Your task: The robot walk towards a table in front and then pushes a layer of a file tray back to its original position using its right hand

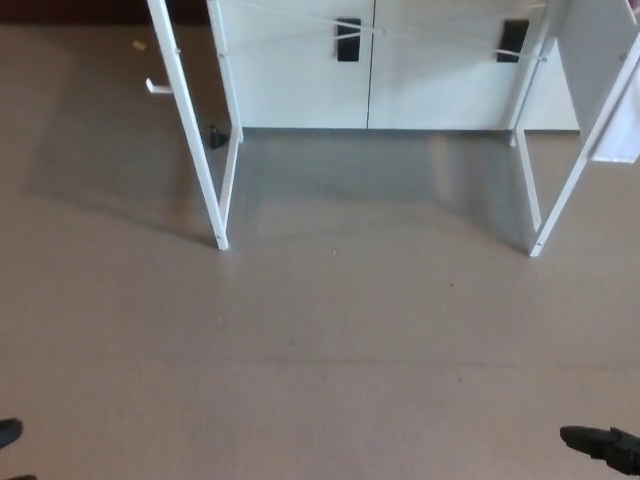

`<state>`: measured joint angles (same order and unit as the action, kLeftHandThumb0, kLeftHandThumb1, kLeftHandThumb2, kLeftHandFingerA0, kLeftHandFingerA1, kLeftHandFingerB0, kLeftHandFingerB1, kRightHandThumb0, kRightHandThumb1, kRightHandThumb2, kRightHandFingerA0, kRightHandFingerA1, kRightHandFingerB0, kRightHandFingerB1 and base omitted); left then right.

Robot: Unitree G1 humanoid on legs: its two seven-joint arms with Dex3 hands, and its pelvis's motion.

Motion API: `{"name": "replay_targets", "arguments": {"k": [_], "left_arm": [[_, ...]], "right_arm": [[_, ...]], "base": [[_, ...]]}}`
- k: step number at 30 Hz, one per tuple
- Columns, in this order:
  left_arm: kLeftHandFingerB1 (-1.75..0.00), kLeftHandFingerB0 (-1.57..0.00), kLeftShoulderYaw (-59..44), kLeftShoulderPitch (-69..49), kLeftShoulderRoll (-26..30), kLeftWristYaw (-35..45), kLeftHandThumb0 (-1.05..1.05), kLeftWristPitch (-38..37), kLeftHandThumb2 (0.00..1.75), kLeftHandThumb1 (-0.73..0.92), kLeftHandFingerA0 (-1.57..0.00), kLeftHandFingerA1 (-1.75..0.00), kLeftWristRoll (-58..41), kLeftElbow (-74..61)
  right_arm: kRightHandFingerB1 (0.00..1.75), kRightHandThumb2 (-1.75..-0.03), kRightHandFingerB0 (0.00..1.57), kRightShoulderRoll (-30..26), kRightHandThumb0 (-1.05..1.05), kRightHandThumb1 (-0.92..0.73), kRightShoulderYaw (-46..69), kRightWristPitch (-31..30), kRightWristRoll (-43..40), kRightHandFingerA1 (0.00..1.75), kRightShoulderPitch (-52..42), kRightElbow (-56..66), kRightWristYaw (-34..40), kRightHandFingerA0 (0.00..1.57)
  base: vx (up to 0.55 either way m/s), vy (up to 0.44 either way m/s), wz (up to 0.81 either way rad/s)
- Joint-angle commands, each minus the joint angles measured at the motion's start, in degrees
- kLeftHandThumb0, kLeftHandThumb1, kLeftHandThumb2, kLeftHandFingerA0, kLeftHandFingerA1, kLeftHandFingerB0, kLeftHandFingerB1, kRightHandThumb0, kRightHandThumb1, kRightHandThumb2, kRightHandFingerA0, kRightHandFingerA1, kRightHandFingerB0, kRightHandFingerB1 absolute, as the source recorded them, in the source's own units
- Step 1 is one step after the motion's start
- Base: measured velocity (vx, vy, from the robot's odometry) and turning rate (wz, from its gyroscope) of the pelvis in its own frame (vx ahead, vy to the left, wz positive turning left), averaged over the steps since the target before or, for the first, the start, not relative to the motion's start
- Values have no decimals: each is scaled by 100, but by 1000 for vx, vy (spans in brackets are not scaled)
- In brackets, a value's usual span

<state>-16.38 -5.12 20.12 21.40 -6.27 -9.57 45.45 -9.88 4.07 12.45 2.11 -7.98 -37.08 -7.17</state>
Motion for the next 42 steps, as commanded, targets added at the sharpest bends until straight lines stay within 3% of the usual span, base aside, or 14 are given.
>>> {"name": "replay_targets", "arguments": {"k": [1,20,32,42], "left_arm": [[-39,-44,-30,6,84,22,-7,23,58,63,-55,-49,-25,124],[-40,-41,190,-203,118,76,-12,-231,60,62,-50,-47,107,435],[-38,-42,170,-201,147,104,-7,-231,58,64,-53,-47,60,515],[-38,-41,190,-140,200,169,-8,-219,58,63,-53,-47,62,528]], "right_arm": [[45,-56,50,-46,-16,-56,-18,-75,44,53,-85,60,85,72],[45,-56,50,-111,-20,-56,-92,418,134,52,-333,-487,164,71],[43,-56,50,-91,-19,-56,-135,372,178,51,-352,-456,214,73],[44,-56,50,-30,-18,-56,-83,445,130,52,-356,-475,188,73]], "base": [[321,23,-22],[386,43,2],[287,-90,-5],[345,121,-8]]}}
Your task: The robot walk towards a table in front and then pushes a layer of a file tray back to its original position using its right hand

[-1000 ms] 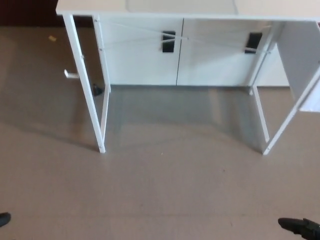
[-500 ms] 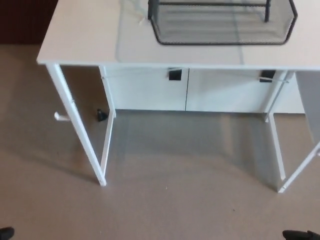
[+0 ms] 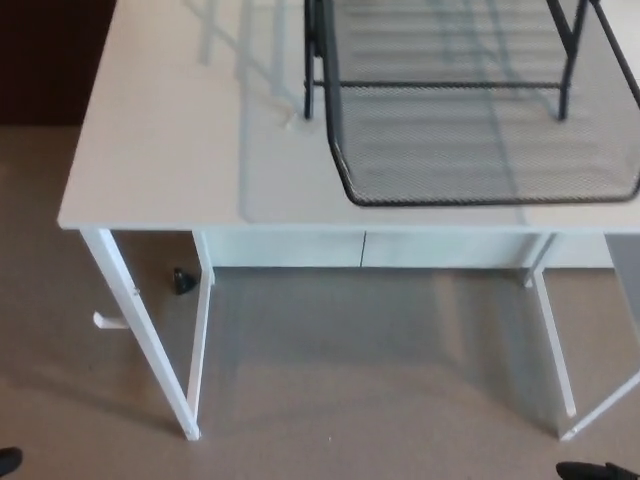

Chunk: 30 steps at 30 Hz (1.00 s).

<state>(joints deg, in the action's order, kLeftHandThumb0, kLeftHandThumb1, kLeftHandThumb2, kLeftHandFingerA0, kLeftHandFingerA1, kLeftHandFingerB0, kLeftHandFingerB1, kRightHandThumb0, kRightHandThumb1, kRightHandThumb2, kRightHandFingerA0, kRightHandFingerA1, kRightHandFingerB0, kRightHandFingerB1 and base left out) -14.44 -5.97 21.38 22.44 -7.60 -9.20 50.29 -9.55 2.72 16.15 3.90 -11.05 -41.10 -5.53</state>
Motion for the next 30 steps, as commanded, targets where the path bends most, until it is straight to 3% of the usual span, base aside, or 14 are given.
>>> {"name": "replay_targets", "arguments": {"k": [1,16,30], "left_arm": [[-38,-41,-6,-62,84,78,-9,-85,58,63,-53,-47,19,33],[-39,-41,29,-106,89,48,-9,120,59,60,-50,-48,0,-175],[-38,-41,56,-47,112,60,-6,255,58,65,-53,-48,21,-219]], "right_arm": [[44,-56,50,-56,-18,-56,45,80,-29,53,-47,-92,50,73],[44,-56,50,-55,-18,-55,31,82,33,53,-60,-81,123,73],[44,-56,49,-34,-20,-56,51,90,-18,51,-28,-98,113,69]], "base": [[113,8,10],[106,-130,0],[89,90,1]]}}
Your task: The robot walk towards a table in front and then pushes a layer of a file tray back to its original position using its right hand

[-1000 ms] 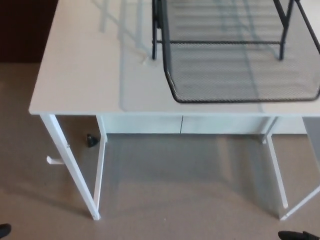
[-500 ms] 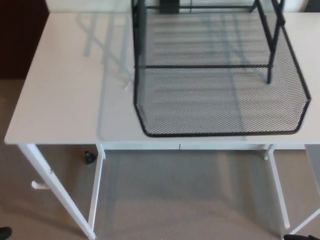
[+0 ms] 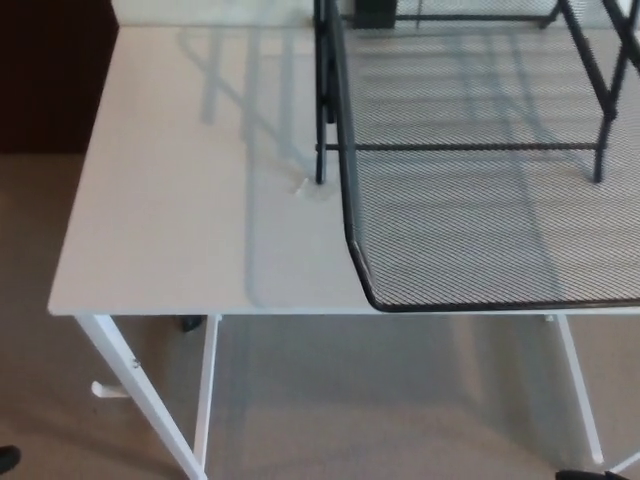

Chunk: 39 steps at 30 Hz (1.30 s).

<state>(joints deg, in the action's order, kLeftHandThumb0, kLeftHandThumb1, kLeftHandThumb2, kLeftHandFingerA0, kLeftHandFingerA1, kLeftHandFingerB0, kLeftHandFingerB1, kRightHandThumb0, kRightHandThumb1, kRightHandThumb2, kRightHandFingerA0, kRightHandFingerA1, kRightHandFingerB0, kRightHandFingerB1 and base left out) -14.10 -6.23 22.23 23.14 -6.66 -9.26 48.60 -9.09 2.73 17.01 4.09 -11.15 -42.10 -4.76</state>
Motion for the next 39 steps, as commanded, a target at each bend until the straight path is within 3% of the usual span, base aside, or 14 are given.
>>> {"name": "replay_targets", "arguments": {"k": [1,18,23,26,31,32,34,35,39], "left_arm": [[-39,-41,18,-21,23,-6,-8,157,59,62,-51,-49,22,-47],[-38,-42,-38,-7,70,29,-6,215,58,63,-52,-48,-41,-63],[-38,-41,-39,-51,76,19,-7,282,58,64,-53,-48,-29,-144],[-38,-40,-36,46,48,26,-5,250,58,64,-52,-48,-35,-65],[-39,-42,6,52,0,-4,-7,215,58,59,-52,-49,2,-29],[-38,-42,2,46,-1,-19,-5,217,58,63,-54,-48,2,-28],[-38,-42,1,45,-4,-34,-5,213,58,63,-54,-48,6,-3],[-38,-43,6,68,-11,-47,-6,190,58,63,-55,-49,16,17],[-39,-39,3,68,-1,4,-7,224,59,62,-49,-48,-11,-20]], "right_arm": [[43,-56,49,-81,-20,-56,48,20,-28,50,-23,2,50,69],[43,-56,48,9,-21,-56,35,140,1,49,-27,85,184,69],[43,-57,47,274,-24,-56,20,73,-196,49,-826,1533,117,65],[45,-57,47,422,-28,-57,-21,161,-452,51,-1970,3186,-50,59],[45,-57,45,233,-35,-58,-147,967,-918,52,-3471,4472,-613,58],[54,-78,41,234,-44,-46,-189,1063,-945,59,-3698,4690,-631,52],[54,-78,41,228,-44,-46,-212,1063,-887,59,-3865,4907,-594,52],[43,-57,45,242,-42,-59,-259,1082,-874,50,-4039,5232,-558,57],[40,-58,42,420,-38,-61,-326,1802,-576,45,-4304,5920,-269,51]], "base": [[72,-20,15],[8,-28,1],[0,0,0],[0,0,0],[0,0,0],[0,0,0],[0,0,0],[0,0,0],[0,0,0]]}}
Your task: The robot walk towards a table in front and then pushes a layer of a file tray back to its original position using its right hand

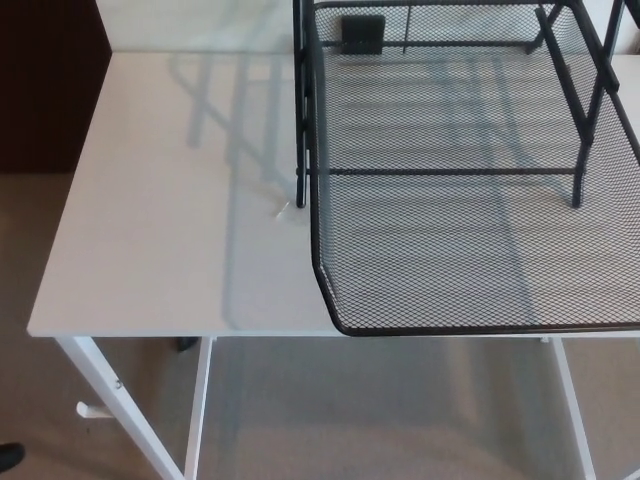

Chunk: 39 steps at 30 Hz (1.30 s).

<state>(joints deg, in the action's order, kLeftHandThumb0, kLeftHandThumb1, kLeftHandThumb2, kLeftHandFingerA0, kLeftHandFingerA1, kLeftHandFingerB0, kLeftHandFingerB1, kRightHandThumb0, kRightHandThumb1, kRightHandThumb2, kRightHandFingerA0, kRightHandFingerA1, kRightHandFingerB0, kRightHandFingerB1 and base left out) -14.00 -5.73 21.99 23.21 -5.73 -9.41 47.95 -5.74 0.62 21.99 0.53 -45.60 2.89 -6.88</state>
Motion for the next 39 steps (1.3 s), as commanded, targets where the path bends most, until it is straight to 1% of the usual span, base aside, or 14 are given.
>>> {"name": "replay_targets", "arguments": {"k": [1,4,5,7,14,24,28,29,30,31,32,35,36,39], "left_arm": [[-39,-39,-14,33,26,-6,-7,143,59,62,-49,-48,-3,56],[-39,-39,-11,29,29,-8,-7,127,59,62,-49,-48,3,58],[-39,-41,-8,69,34,-50,-7,105,59,62,-50,-49,29,141],[-39,-41,-10,3,48,-18,-9,3,59,61,-49,-49,36,136],[-39,-42,55,-77,57,-142,-9,20,59,61,-51,-47,139,65],[-39,-41,17,-3,94,0,-10,1,60,63,-49,-48,59,88],[-38,-43,-12,70,103,17,-7,112,58,64,-53,-48,11,92],[-39,-40,-20,79,98,37,-6,97,58,61,-49,-49,-3,114],[-39,-40,-31,90,92,61,-6,78,58,61,-49,-49,-21,143],[-39,-40,-56,123,100,80,-5,59,58,61,-49,-49,-48,163],[-38,-42,-54,126,111,66,-8,41,57,60,-55,-48,-35,164],[-38,-42,-38,113,122,36,-8,21,57,60,-55,-48,0,164],[-40,-42,-66,126,127,56,-9,110,59,61,-51,-49,-45,132],[-39,-44,-1,197,136,-71,-9,68,59,61,-52,-47,66,109]], "right_arm": [[40,-58,42,103,-38,-61,-139,1363,-199,45,-885,1515,-44,51],[38,-58,41,150,-38,-61,-139,1578,-76,43,-958,1705,8,48],[38,-57,38,336,-39,-58,-94,2187,317,44,-969,2201,214,44],[36,-57,33,476,-44,-60,73,2726,761,45,-926,2602,330,43],[37,-56,28,1330,-52,-54,429,3450,1772,45,-694,3368,693,31],[36,-58,26,1956,-61,-58,389,3496,2910,46,520,3586,897,28],[35,-56,28,2010,-61,-56,254,3171,3291,44,664,3745,796,28],[31,-57,19,1916,-55,-55,208,2939,3355,41,688,3846,632,16],[31,-57,19,1794,-55,-55,148,2644,3433,41,716,3974,429,16],[39,-72,13,1714,-57,-47,128,2484,3529,46,873,3966,354,11],[49,-91,0,1644,-33,-36,122,2389,3611,53,1014,3895,322,2],[49,-91,0,1560,-33,-36,103,2288,3722,53,1139,3814,331,2],[29,-54,15,1470,-43,-41,116,2196,4084,32,1420,3482,385,3],[29,-54,12,1370,-49,-41,112,1817,4712,30,1716,3300,299,0]], "base": [[0,0,0],[0,0,0],[0,0,0],[0,0,0],[0,0,0],[0,0,0],[0,0,0],[0,0,0],[0,0,0],[0,0,0],[0,0,0],[0,0,0],[0,0,0],[0,0,0]]}}
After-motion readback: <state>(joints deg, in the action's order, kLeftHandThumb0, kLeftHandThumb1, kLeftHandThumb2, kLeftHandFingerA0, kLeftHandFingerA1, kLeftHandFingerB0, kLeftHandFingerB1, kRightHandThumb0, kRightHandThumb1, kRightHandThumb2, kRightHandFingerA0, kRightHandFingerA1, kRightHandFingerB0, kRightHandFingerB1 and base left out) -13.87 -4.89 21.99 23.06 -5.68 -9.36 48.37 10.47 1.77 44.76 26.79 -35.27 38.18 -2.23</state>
